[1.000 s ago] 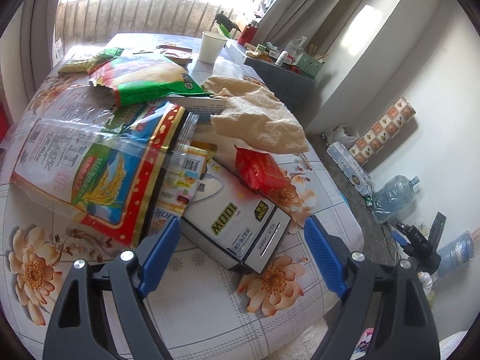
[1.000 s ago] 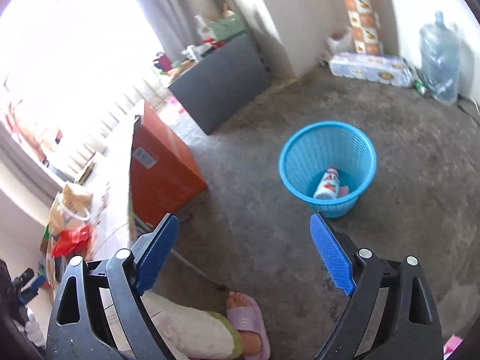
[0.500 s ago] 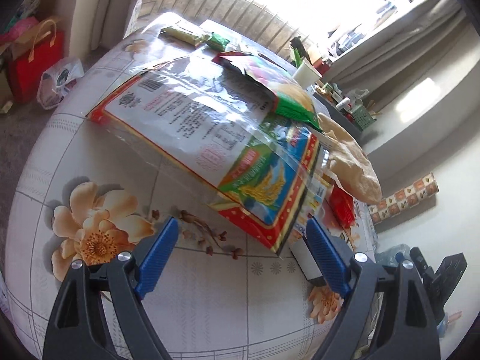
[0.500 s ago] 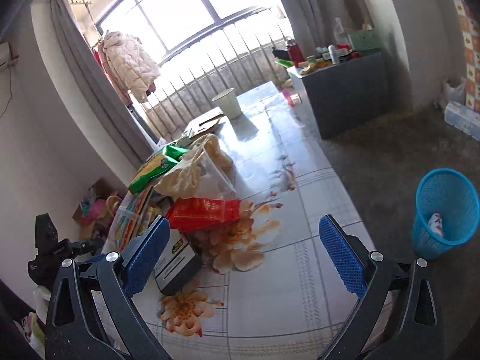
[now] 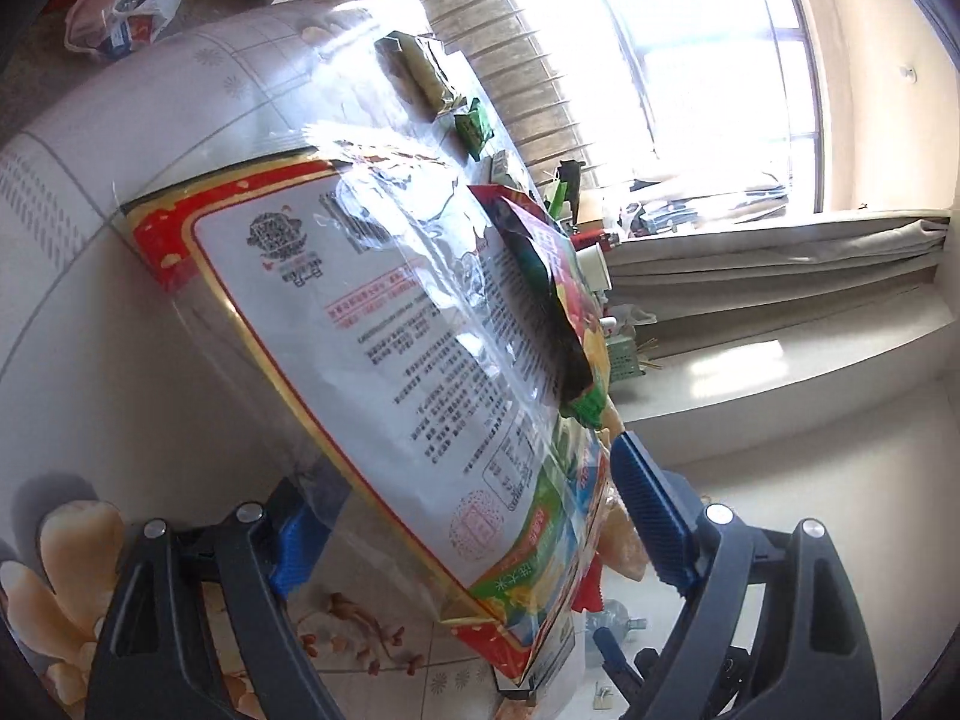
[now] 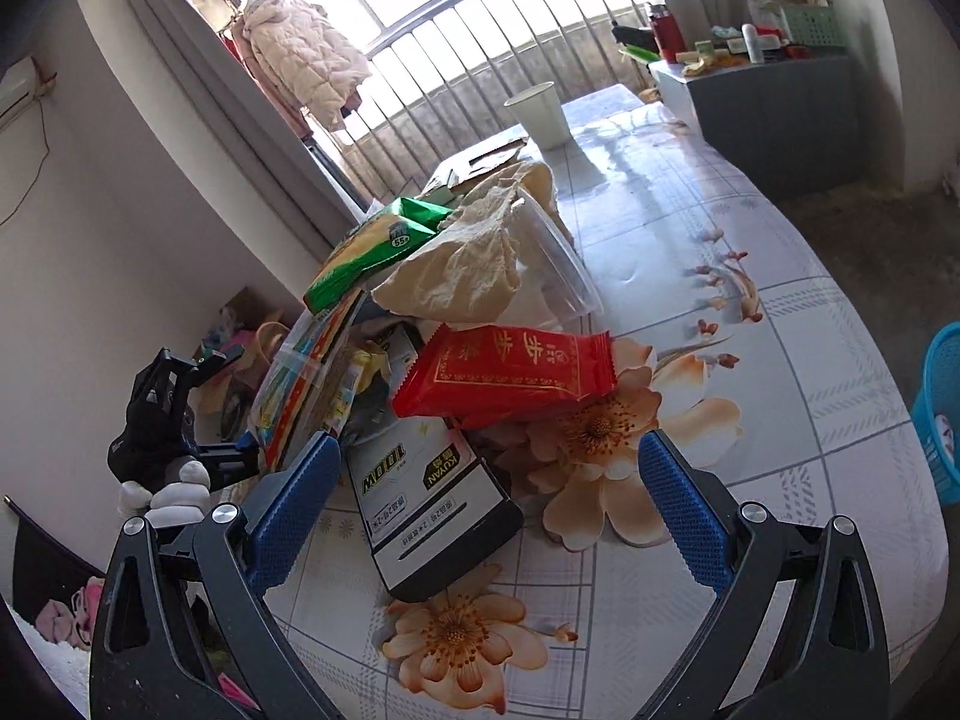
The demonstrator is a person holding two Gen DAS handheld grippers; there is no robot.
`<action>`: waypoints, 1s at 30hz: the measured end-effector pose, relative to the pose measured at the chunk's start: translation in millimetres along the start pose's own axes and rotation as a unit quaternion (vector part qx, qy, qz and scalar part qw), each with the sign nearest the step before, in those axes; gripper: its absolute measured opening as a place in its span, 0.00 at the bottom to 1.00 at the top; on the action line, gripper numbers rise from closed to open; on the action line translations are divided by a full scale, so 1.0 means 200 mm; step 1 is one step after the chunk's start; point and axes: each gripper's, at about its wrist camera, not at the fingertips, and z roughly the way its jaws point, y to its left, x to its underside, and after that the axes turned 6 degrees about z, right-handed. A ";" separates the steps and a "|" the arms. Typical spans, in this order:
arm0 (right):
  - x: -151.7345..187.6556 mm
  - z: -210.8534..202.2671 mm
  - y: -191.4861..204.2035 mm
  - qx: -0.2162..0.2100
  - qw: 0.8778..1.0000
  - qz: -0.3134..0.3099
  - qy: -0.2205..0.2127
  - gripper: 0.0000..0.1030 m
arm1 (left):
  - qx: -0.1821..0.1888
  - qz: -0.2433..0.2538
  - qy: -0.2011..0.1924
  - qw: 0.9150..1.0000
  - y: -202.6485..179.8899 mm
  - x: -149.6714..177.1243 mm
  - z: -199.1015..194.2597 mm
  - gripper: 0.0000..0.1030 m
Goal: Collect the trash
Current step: 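Move both grippers back to the bed toward the snack bags, then grasp the green chip bag with the right gripper while the left gripper grasps a clear plastic bag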
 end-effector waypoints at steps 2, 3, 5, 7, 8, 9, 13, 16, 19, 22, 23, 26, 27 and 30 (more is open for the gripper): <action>0.00 0.02 0.01 0.000 1.000 0.002 0.002 0.93 | 0.009 -0.002 0.000 1.000 0.01 0.02 0.01 0.75; 0.00 0.03 0.01 -0.001 1.000 0.003 0.003 0.93 | 0.009 -0.002 0.002 1.000 0.01 0.03 0.02 0.71; 0.00 0.03 0.02 -0.002 1.000 0.005 0.003 0.93 | -0.002 0.000 0.006 1.000 0.01 0.04 0.03 0.64; -0.01 0.03 0.03 0.000 1.000 0.005 0.002 0.93 | -0.005 0.001 0.007 1.000 0.01 0.06 0.03 0.53; -0.01 0.03 0.04 0.000 1.000 0.004 0.000 0.93 | -0.004 0.001 0.006 1.000 0.01 0.06 0.02 0.50; -0.02 0.02 0.04 0.000 1.000 0.004 -0.001 0.93 | -0.003 0.003 0.003 1.000 0.01 0.07 0.00 0.44; -0.05 -0.02 0.07 0.000 1.000 0.000 -0.009 0.93 | 0.009 0.018 -0.006 1.000 0.01 0.08 -0.05 0.26; -0.09 -0.04 0.09 -0.002 1.000 -0.004 -0.017 0.92 | 0.025 0.017 -0.004 1.000 0.02 0.11 -0.09 0.18; -0.18 -0.06 0.12 -0.016 1.000 -0.012 -0.021 0.92 | 0.038 0.013 0.000 0.999 0.04 0.11 -0.13 0.13; -0.34 -0.04 0.21 -0.021 0.999 -0.040 -0.019 0.92 | 0.032 0.019 0.005 0.999 0.04 0.11 -0.15 0.12; -0.41 -0.01 0.25 -0.026 0.998 -0.049 -0.008 0.92 | 0.025 0.024 0.007 0.999 0.04 0.11 -0.16 0.12; -0.65 0.17 0.37 -0.044 0.996 -0.061 0.049 0.92 | 0.014 0.041 0.007 0.999 0.02 0.11 -0.17 0.12; -0.72 0.25 0.41 -0.049 0.995 -0.051 0.073 0.92 | 0.009 0.046 0.008 0.999 0.01 0.11 -0.16 0.12; -0.92 0.55 0.52 -0.076 0.985 -0.047 0.150 0.92 | -0.010 0.064 0.011 0.998 -0.02 0.11 -0.16 0.12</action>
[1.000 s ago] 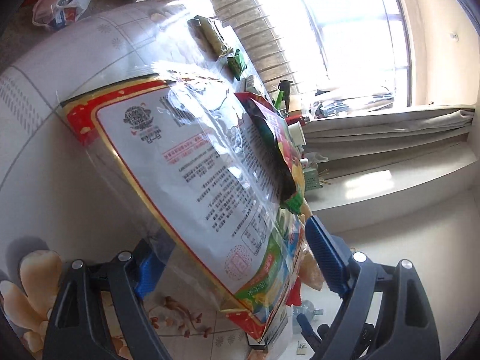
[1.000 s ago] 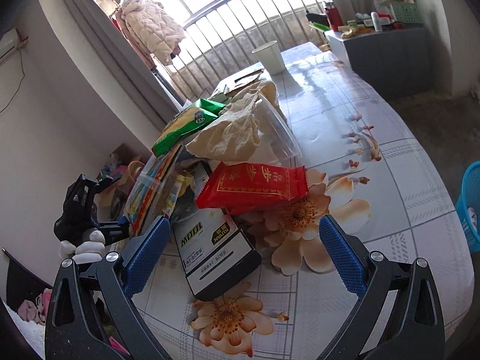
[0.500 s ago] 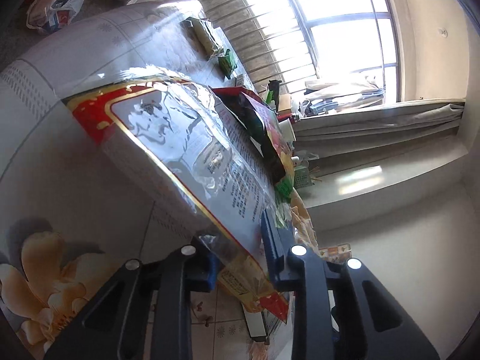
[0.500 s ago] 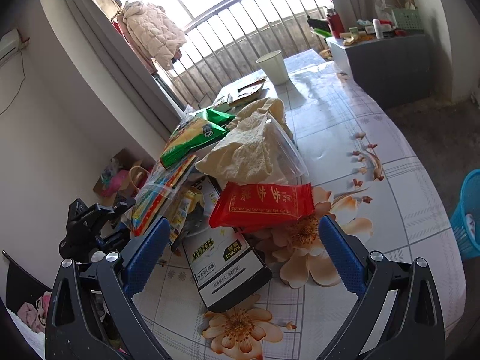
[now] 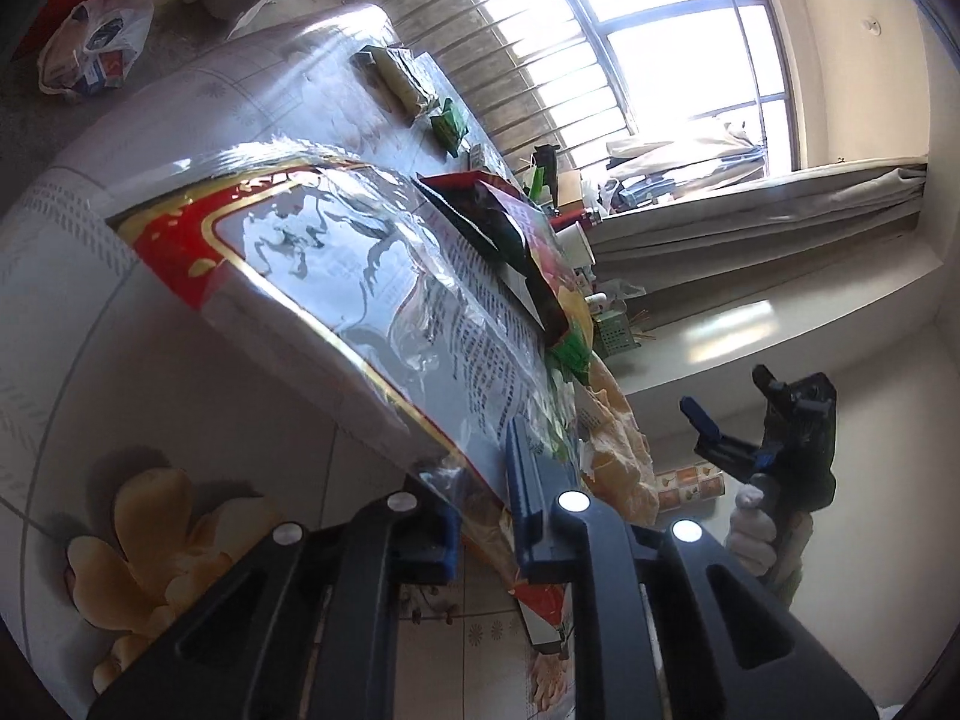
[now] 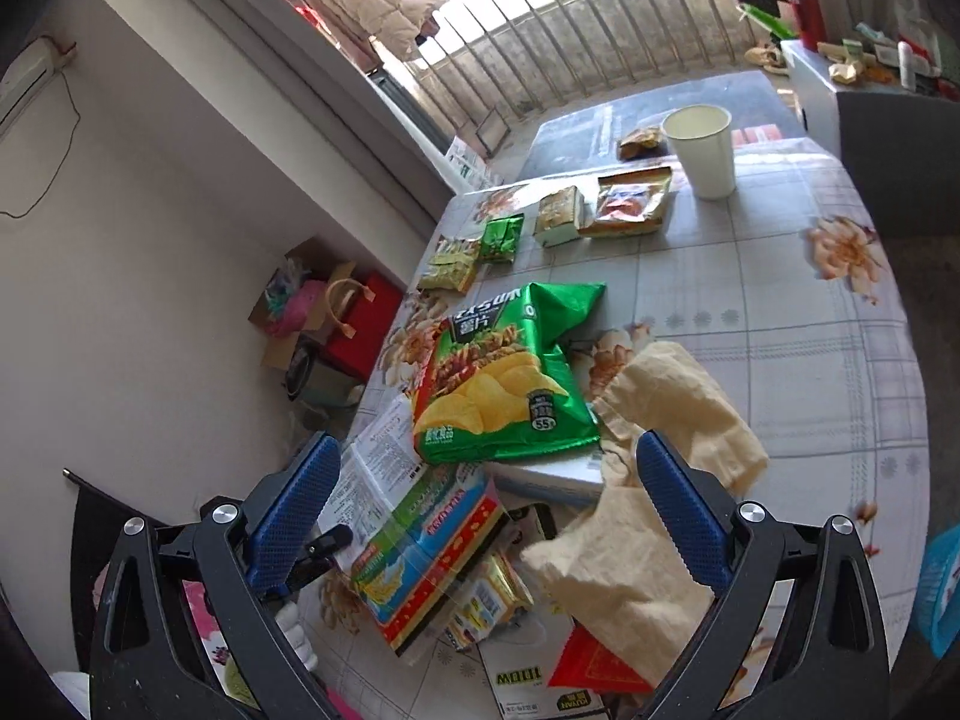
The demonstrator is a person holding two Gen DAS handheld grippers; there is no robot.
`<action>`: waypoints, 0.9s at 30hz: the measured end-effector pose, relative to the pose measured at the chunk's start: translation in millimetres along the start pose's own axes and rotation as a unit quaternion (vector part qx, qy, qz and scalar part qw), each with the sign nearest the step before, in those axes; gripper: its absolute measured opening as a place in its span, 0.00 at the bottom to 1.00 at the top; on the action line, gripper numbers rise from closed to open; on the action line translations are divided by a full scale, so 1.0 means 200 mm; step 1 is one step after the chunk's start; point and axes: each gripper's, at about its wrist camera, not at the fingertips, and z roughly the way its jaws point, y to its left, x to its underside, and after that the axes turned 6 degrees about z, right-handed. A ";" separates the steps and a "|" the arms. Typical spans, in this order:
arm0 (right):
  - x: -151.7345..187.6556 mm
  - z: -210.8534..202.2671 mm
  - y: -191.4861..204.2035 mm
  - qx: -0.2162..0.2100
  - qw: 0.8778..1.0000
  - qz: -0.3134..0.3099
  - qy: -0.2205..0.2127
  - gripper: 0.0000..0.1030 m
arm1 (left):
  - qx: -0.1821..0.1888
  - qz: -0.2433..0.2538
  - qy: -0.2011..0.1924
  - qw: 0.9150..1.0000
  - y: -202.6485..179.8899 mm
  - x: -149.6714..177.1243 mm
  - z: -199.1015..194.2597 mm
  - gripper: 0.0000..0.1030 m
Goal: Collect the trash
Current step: 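Grasp the green chip bag with the right gripper while the left gripper grasps a clear plastic bag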
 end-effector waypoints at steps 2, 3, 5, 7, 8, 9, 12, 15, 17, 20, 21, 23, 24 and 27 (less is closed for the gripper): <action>-0.16 0.20 0.02 0.011 0.999 -0.006 0.045 0.92 | -0.013 0.013 0.004 1.000 -0.01 0.00 0.01 0.12; -0.23 0.31 0.03 0.013 0.997 -0.009 0.074 0.92 | -0.017 0.017 0.006 1.000 -0.01 0.00 0.02 0.12; -0.33 0.51 0.00 0.053 0.993 0.005 0.107 0.92 | -0.021 0.022 0.009 0.999 -0.01 0.00 0.01 0.12; -0.38 0.70 -0.03 0.068 0.985 0.007 0.156 0.92 | -0.022 0.025 0.011 0.999 -0.01 0.00 0.02 0.12; -0.39 0.76 -0.05 0.068 0.983 0.018 0.172 0.92 | -0.023 0.027 0.012 0.999 -0.01 0.00 0.02 0.12; -0.39 0.82 -0.07 0.071 0.980 0.025 0.183 0.92 | -0.024 0.029 0.012 0.999 -0.01 -0.01 0.01 0.12; -0.37 0.94 -0.09 0.073 0.974 0.028 0.215 0.91 | -0.023 0.035 0.013 0.999 -0.02 -0.01 0.01 0.12; -0.35 0.99 -0.10 0.072 0.971 0.031 0.226 0.81 | -0.018 0.039 0.010 0.999 -0.01 -0.01 0.00 0.12; -0.34 0.99 -0.09 0.065 0.972 0.034 0.223 0.76 | -0.014 0.038 0.010 0.999 0.00 -0.01 0.01 0.12; -0.34 0.98 -0.08 0.053 0.974 0.037 0.218 0.58 | -0.007 0.035 0.008 0.999 0.01 0.00 0.01 0.11; -0.34 0.98 -0.08 0.052 0.974 0.038 0.217 0.56 | -0.005 0.034 0.007 0.999 0.01 0.00 0.01 0.11; -0.34 0.96 -0.06 0.060 0.976 0.028 0.208 0.52 | 0.002 0.033 0.003 0.999 0.01 0.00 0.01 0.10; -0.35 0.94 -0.05 0.060 0.977 0.025 0.204 0.49 | 0.005 0.031 0.000 0.999 0.01 0.00 0.01 0.10; -0.35 0.90 -0.01 0.057 0.981 0.015 0.187 0.42 | 0.019 0.030 -0.008 0.999 -0.01 -0.01 0.00 0.08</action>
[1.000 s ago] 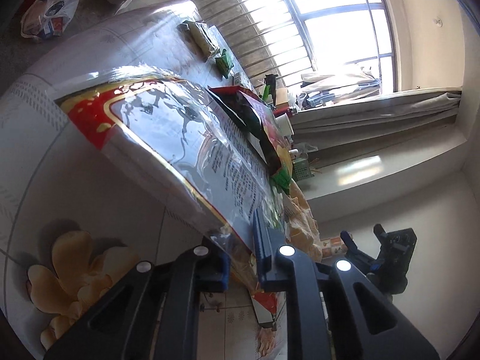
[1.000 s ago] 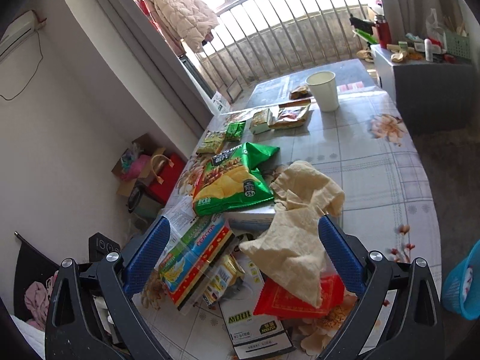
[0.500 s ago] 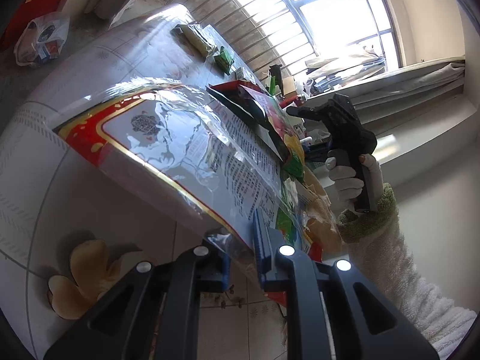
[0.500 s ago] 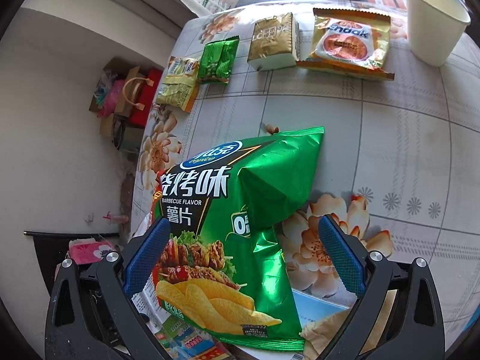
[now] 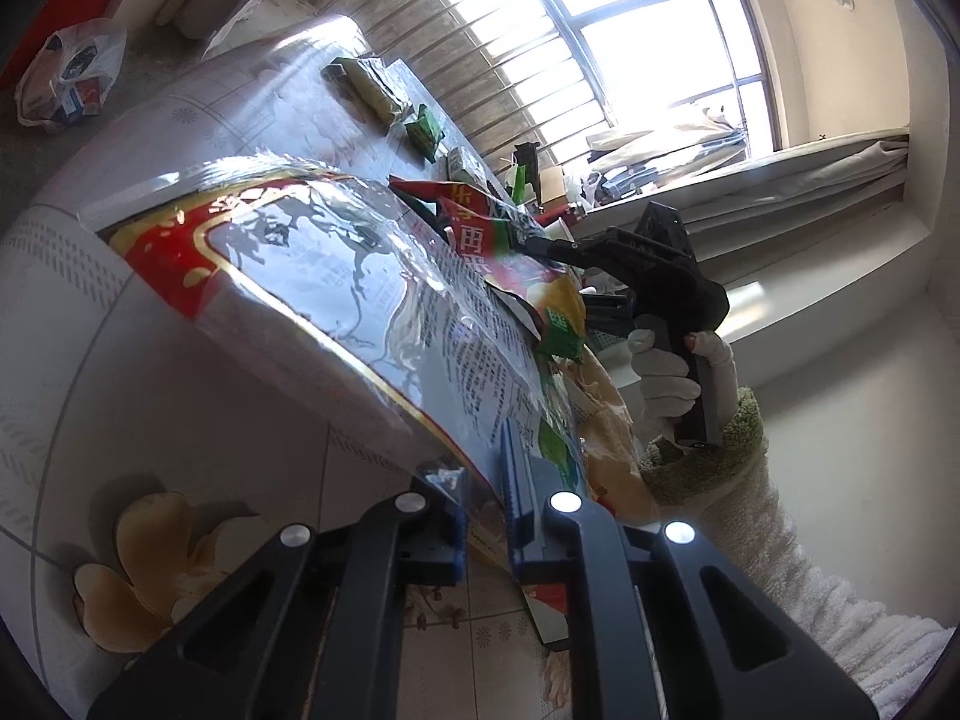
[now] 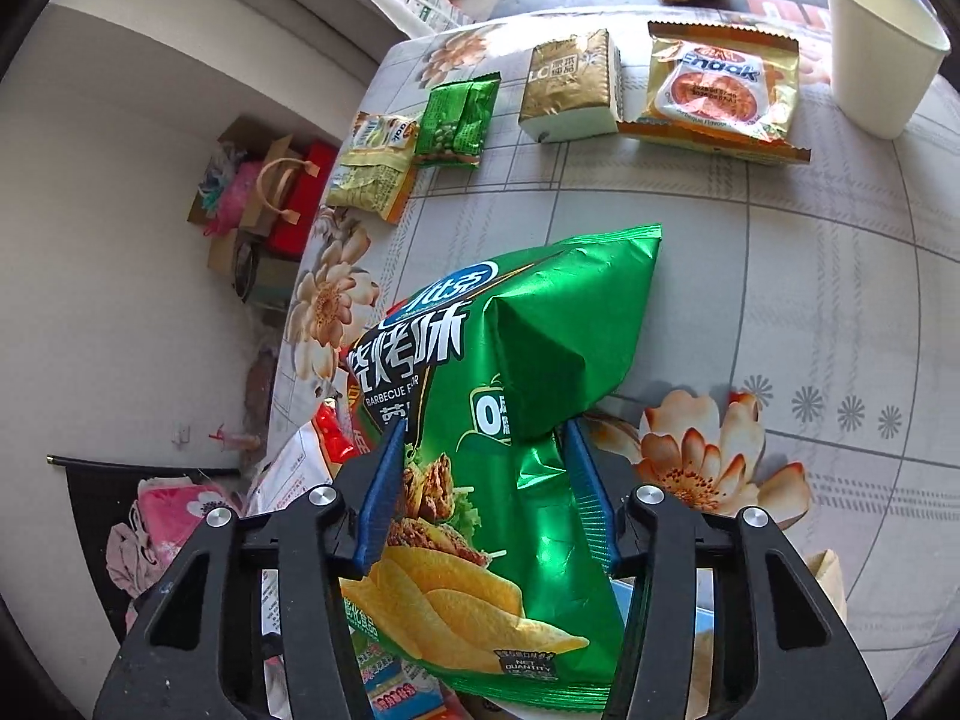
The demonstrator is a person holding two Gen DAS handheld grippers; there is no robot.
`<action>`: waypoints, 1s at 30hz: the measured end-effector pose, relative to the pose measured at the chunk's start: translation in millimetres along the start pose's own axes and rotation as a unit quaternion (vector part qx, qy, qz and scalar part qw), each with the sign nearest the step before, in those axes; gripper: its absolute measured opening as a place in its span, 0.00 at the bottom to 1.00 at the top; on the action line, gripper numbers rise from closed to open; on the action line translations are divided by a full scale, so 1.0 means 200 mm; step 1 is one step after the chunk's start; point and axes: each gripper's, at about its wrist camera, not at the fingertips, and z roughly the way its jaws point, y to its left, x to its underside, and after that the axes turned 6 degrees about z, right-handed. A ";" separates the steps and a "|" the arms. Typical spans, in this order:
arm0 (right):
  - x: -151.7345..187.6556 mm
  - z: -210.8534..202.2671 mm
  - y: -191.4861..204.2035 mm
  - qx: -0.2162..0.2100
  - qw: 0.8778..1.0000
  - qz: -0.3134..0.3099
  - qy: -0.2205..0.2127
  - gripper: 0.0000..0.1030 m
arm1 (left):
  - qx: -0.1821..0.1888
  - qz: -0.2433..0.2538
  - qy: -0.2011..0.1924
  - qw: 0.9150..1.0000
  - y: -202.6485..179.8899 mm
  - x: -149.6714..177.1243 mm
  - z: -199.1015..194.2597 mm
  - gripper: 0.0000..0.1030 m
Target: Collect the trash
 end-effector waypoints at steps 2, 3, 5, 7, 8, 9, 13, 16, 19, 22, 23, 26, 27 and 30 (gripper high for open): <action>0.01 -0.05 0.02 -0.004 1.000 -0.005 -0.015 0.39 | 0.007 0.011 -0.006 1.000 -0.03 -0.01 -0.01 0.06; 0.01 -0.07 0.03 -0.006 1.000 -0.007 -0.022 0.37 | 0.010 0.016 -0.011 1.000 -0.05 -0.01 -0.02 0.06; 0.02 -0.15 0.05 -0.017 0.999 -0.007 -0.038 0.33 | 0.018 0.026 -0.021 0.999 -0.09 -0.02 -0.04 0.04; 0.03 -0.23 0.06 -0.028 0.998 -0.008 -0.054 0.29 | 0.025 0.034 -0.033 0.999 -0.12 -0.03 -0.07 0.03; 0.04 -0.28 0.07 -0.036 0.997 -0.006 -0.066 0.28 | 0.027 0.039 -0.038 0.998 -0.14 -0.04 -0.09 0.03; 0.05 -0.33 0.08 -0.044 0.996 -0.006 -0.076 0.27 | 0.029 0.045 -0.044 0.998 -0.17 -0.04 -0.10 0.03; 0.13 -0.56 0.12 -0.073 0.989 -0.016 -0.128 0.25 | 0.035 0.069 -0.060 0.995 -0.28 -0.06 -0.16 0.02; 0.24 -0.75 0.15 -0.085 0.982 -0.030 -0.165 0.25 | 0.039 0.093 -0.071 0.992 -0.38 -0.05 -0.21 0.02; 0.38 -0.96 0.16 -0.090 0.974 -0.046 -0.204 0.24 | 0.043 0.123 -0.078 0.988 -0.50 -0.04 -0.24 0.02; 0.57 -1.15 0.12 -0.093 0.965 -0.053 -0.241 0.24 | 0.050 0.151 -0.080 0.984 -0.63 -0.04 -0.25 0.02; 0.63 -1.20 0.10 -0.094 0.962 -0.053 -0.253 0.24 | 0.054 0.160 -0.078 0.983 -0.68 -0.03 -0.25 0.02; 0.84 -1.35 0.01 -0.086 0.953 -0.049 -0.287 0.24 | 0.061 0.192 -0.072 0.977 -0.82 0.02 -0.21 0.02; 0.91 -1.38 -0.02 -0.078 0.950 -0.045 -0.299 0.24 | 0.061 0.204 -0.068 0.975 -0.87 0.04 -0.20 0.02; 1.13 -1.49 -0.17 -0.057 0.942 -0.027 -0.330 0.25 | 0.063 0.240 -0.053 0.967 -1.01 0.11 -0.13 0.02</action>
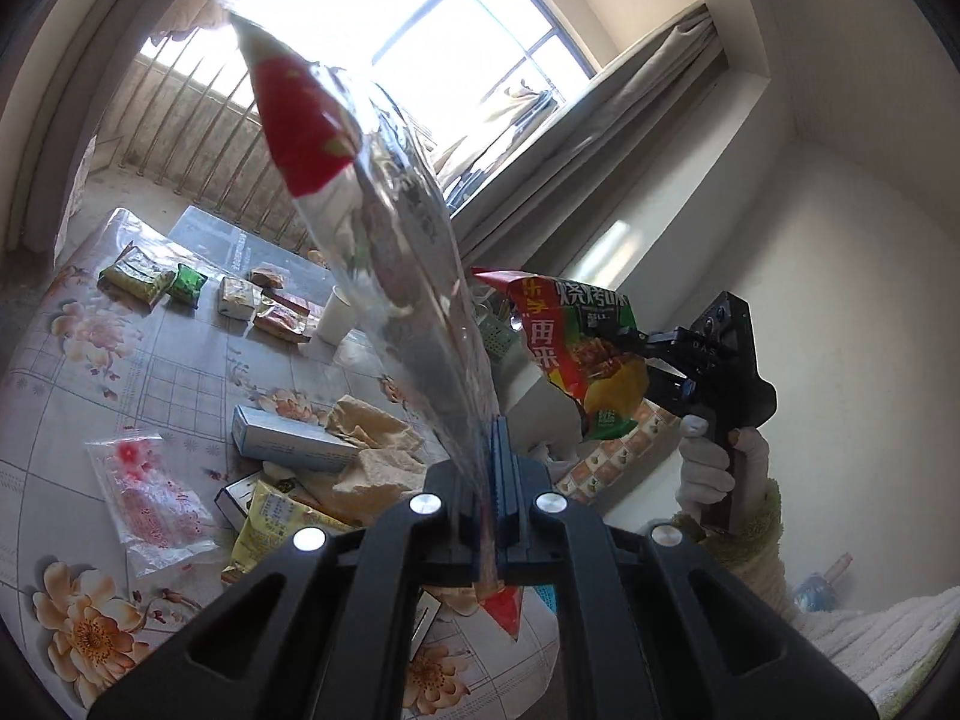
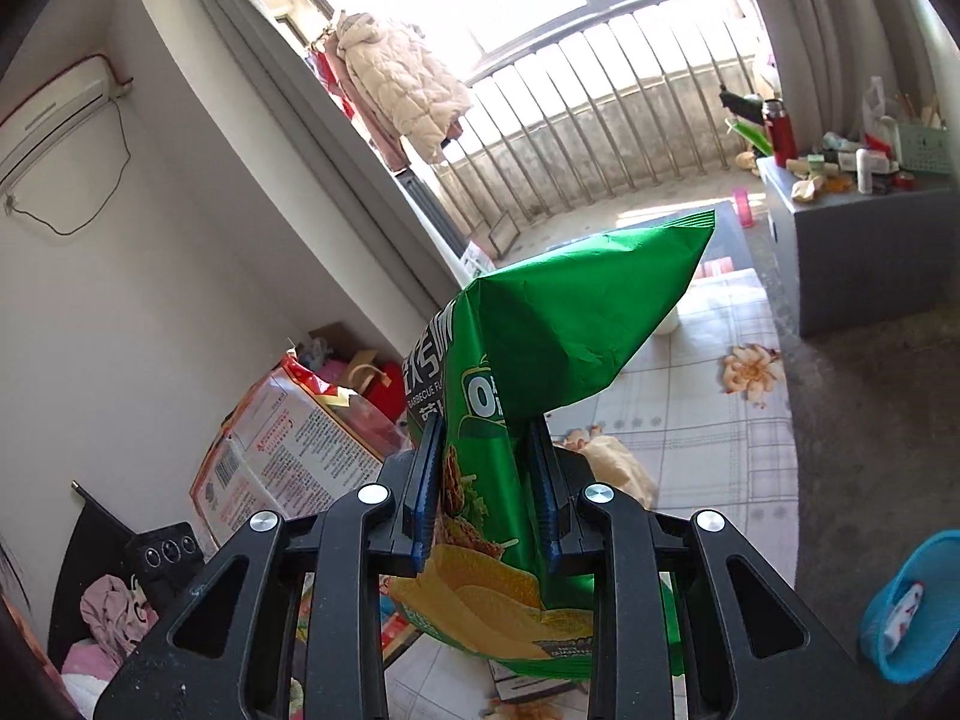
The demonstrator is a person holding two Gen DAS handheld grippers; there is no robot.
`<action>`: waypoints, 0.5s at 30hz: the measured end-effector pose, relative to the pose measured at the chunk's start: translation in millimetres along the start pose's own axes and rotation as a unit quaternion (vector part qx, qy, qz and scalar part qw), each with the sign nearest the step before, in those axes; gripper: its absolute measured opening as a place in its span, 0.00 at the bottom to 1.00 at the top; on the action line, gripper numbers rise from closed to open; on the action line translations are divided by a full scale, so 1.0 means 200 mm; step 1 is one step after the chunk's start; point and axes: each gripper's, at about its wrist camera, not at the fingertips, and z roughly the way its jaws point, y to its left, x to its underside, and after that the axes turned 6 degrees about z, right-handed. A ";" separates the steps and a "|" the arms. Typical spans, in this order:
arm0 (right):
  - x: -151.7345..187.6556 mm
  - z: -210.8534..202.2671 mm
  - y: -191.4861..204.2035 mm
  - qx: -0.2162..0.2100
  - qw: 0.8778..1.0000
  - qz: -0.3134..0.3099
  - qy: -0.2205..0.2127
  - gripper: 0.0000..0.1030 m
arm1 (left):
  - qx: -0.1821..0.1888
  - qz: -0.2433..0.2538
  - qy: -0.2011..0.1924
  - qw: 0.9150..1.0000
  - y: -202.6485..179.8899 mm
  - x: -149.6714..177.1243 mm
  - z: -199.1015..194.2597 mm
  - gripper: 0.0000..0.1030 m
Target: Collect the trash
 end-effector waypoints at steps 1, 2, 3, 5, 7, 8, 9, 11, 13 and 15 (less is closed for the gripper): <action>0.04 -0.07 -0.05 0.011 1.000 0.006 -0.010 0.25 | 0.005 0.009 0.007 1.000 -0.06 0.01 0.02 0.02; 0.08 -0.14 -0.10 0.021 0.999 0.014 -0.020 0.25 | 0.010 0.015 0.015 1.000 -0.10 0.02 0.06 0.02; 0.11 -0.20 -0.16 0.030 0.999 0.025 -0.029 0.25 | 0.018 0.021 0.022 0.999 -0.14 0.02 0.11 0.02; 0.19 -0.33 -0.29 0.036 0.997 0.057 -0.046 0.25 | 0.034 0.031 0.037 0.998 -0.23 0.04 0.20 0.02; 0.27 -0.45 -0.42 0.044 0.993 0.093 -0.062 0.25 | 0.050 0.043 0.057 0.996 -0.31 0.04 0.31 0.02; 0.31 -0.51 -0.49 0.049 0.990 0.110 -0.069 0.25 | 0.058 0.051 0.069 0.995 -0.36 0.05 0.38 0.02; 0.35 -0.57 -0.55 0.054 0.987 0.128 -0.077 0.25 | 0.062 0.061 0.084 0.993 -0.42 0.06 0.44 0.02; 0.43 -0.70 -0.67 0.073 0.980 0.160 -0.095 0.25 | 0.068 0.084 0.111 0.988 -0.53 0.08 0.59 0.02; 0.51 -0.83 -0.78 0.094 0.971 0.186 -0.114 0.25 | 0.080 0.106 0.142 0.981 -0.64 0.12 0.76 0.02; 0.58 -0.93 -0.87 0.122 0.962 0.206 -0.133 0.26 | 0.094 0.123 0.176 0.972 -0.76 0.16 0.95 0.02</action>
